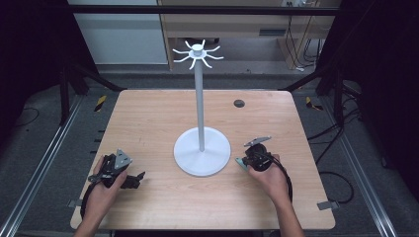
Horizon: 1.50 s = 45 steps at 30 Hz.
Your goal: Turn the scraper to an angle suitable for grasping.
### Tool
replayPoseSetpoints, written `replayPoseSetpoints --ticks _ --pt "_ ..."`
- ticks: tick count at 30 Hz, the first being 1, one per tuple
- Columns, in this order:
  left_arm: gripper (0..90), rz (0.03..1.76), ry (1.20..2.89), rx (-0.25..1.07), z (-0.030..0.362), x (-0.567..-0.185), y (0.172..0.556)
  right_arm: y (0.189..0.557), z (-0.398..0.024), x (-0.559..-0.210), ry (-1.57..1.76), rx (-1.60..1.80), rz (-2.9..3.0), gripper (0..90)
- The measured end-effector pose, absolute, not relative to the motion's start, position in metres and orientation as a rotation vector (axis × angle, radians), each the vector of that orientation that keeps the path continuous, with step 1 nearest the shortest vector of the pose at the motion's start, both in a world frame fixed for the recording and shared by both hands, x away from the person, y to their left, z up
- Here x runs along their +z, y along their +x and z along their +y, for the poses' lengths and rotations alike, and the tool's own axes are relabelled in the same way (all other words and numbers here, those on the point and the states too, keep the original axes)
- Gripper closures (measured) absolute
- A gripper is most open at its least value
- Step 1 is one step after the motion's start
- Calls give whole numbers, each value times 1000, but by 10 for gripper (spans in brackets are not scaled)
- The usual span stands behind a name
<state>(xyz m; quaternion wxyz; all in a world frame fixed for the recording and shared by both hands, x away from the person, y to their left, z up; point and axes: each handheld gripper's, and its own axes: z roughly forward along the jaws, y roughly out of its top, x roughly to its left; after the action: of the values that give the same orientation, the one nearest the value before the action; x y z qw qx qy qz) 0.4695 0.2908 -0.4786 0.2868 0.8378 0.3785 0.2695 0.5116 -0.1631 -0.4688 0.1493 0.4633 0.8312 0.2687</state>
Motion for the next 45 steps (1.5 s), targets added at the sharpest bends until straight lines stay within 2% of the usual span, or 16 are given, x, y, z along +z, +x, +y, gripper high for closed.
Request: replayPoseSetpoints --ticks 11,18,33,40,45 --pt "29 1012 2235 720 291 -478 469 523 -149 -458 1298 639 2479 720" --pt "29 1014 2234 719 292 -478 470 531 -146 -462 1287 546 2547 675" --pt "29 1013 2234 719 291 -478 470 540 -142 -467 1302 448 2613 675" --pt "29 1013 2234 720 292 -478 469 543 -141 -469 1305 431 2625 729" --pt "29 1008 2239 718 291 -479 469 543 -139 -469 1293 421 2630 732"
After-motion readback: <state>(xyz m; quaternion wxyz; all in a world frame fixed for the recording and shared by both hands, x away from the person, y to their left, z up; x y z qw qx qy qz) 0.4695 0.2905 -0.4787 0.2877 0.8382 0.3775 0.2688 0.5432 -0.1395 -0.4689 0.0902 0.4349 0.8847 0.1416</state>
